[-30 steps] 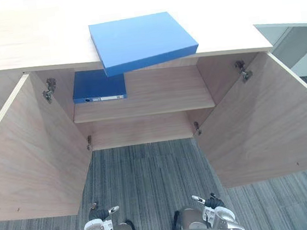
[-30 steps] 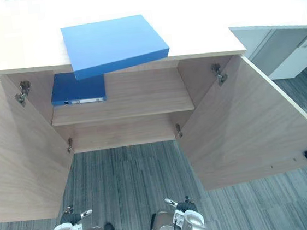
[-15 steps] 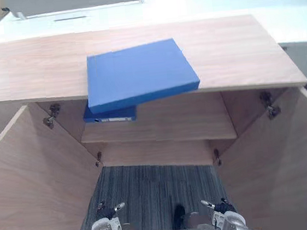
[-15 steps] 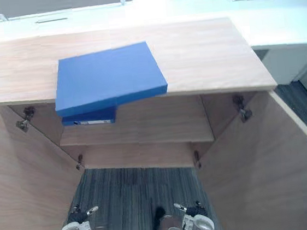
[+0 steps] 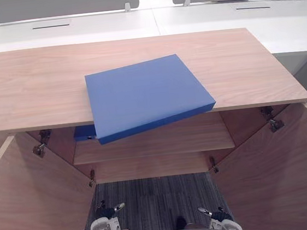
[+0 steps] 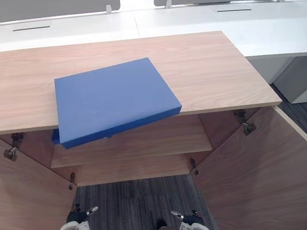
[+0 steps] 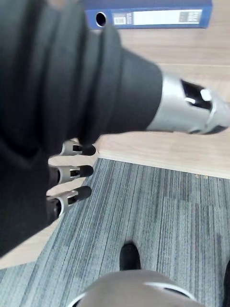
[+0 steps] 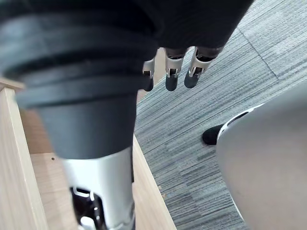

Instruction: Walk over to the cabinet, pick up the folder, carry it to the office cabinet, place the folder inside the office cabinet, then close the office cabinet door

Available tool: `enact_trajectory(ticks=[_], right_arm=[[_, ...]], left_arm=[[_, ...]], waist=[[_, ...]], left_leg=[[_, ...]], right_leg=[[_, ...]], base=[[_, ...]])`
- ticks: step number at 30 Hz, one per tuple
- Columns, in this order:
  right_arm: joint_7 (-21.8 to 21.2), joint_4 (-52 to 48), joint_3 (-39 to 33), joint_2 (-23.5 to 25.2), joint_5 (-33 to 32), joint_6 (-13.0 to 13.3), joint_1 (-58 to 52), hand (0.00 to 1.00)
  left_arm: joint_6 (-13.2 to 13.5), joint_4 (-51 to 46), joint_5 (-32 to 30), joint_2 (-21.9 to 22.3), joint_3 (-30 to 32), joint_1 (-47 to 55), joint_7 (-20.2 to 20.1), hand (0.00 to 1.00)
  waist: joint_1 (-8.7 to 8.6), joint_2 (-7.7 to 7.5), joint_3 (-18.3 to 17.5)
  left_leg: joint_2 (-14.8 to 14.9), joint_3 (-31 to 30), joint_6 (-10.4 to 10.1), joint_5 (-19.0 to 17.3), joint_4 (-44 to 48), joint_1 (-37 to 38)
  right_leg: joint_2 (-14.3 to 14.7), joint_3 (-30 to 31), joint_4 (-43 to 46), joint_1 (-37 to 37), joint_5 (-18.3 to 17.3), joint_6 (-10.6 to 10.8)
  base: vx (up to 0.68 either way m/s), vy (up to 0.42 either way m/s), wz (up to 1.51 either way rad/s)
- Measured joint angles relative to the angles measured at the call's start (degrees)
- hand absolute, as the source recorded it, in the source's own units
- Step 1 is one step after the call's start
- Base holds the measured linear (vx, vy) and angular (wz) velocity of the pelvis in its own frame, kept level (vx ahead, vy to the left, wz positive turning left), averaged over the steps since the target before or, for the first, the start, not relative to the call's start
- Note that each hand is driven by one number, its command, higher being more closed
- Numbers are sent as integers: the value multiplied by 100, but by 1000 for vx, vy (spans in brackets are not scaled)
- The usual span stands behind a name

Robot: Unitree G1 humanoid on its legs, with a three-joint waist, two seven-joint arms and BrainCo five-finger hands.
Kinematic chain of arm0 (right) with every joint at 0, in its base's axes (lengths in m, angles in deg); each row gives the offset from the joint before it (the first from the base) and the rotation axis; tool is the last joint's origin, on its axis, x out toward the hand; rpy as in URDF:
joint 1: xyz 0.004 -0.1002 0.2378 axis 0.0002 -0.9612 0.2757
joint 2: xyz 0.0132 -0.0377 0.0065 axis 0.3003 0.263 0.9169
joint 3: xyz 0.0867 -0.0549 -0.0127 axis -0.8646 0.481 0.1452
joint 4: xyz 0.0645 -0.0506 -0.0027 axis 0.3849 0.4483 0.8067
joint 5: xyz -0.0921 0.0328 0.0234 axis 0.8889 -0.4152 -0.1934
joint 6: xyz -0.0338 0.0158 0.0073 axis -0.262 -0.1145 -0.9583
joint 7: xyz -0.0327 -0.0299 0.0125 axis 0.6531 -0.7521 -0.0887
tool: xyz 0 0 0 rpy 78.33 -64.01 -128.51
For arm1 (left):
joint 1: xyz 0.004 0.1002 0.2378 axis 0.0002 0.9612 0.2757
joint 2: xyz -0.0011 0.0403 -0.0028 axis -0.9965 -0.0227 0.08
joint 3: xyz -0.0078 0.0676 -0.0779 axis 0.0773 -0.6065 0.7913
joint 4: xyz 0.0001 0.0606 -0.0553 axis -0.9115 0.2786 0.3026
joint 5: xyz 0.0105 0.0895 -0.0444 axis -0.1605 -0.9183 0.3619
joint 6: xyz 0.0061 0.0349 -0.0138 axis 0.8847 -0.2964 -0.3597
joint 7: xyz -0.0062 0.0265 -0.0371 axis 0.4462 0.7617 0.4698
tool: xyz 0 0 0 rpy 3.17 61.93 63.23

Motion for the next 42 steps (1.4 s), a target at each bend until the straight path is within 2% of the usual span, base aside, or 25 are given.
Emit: enact_trajectory(ticks=[7, 11, 13, 17, 25, 27, 33, 39, 42], right_arm=[[4, 225, 108, -137, 53, 1, 78, 0], [27, 208, 233, -161, 49, 32, 73, 0], [54, 171, 348, -168, 46, 55, 58, 0], [69, -29, 517, -190, 46, 91, -53, 0], [169, -49, 762, -202, 47, 156, -150, 0], [168, -65, 854, -209, 49, 156, -183, 0], [165, -12, 963, -252, 78, 157, -182, 0], [161, 32, 1006, -272, 95, 157, -151, 0], [160, 217, 1004, -284, 95, 170, -84, 0]], left_arm=[[1, -152, 3, -107, -394, 100, 93, 0], [25, -1346, 15, -93, -632, 534, 316, 0], [71, -2425, 13, -127, -705, 860, 444, 0], [253, -3780, -37, -196, -826, 1259, 584, 0], [457, -5808, -593, -376, -1057, 1647, 887, 0], [599, -6445, -856, -516, -1204, 1667, 927, 0], [863, -7353, -1424, -811, -1558, 1647, 1065, 0], [942, -7854, -1901, -1053, -1671, 1644, 1187, 0], [948, -8196, -1917, -1099, -1825, 1639, 1187, 0]], waist=[[-19, 58, -37], [-24, 64, -50], [-19, 45, -62], [-10, 62, -70], [53, 8, -209], [61, 12, -279], [27, 55, -369], [-27, 75, -404], [-52, 73, -413]], left_leg=[[-41, -337, 76, 48, -188, 101], [-87, -496, 126, 79, -362, 180], [-147, -591, 221, 142, -454, 186], [-215, -635, 291, 206, -527, 190], [-268, -676, 303, 322, -710, 316], [-272, -691, 303, 322, -714, 322], [-283, -736, 313, 335, -806, 498], [-282, -777, 308, 362, -814, 512], [-280, -766, 304, 361, -800, 505]], right_leg=[[51, -1, -302, 158, 167, -32], [46, -19, -343, 186, 239, -23], [10, -35, -362, 183, 278, -5], [-52, -39, -362, 183, 309, 46], [-94, -73, -348, 213, 330, 83], [-99, -93, -348, 225, 329, 82], [-100, -147, -378, 404, 312, 55], [-93, -164, -382, 401, 310, 50], [-93, -122, -382, 399, 315, 57]], base=[[-7, -8, -1], [-73, 0, 3], [-117, 9, 8], [-89, 6, 4], [-18, 4, 2], [10, 4, 4], [-20, -3, 4], [-26, -6, 1], [-14, -2, -2]])
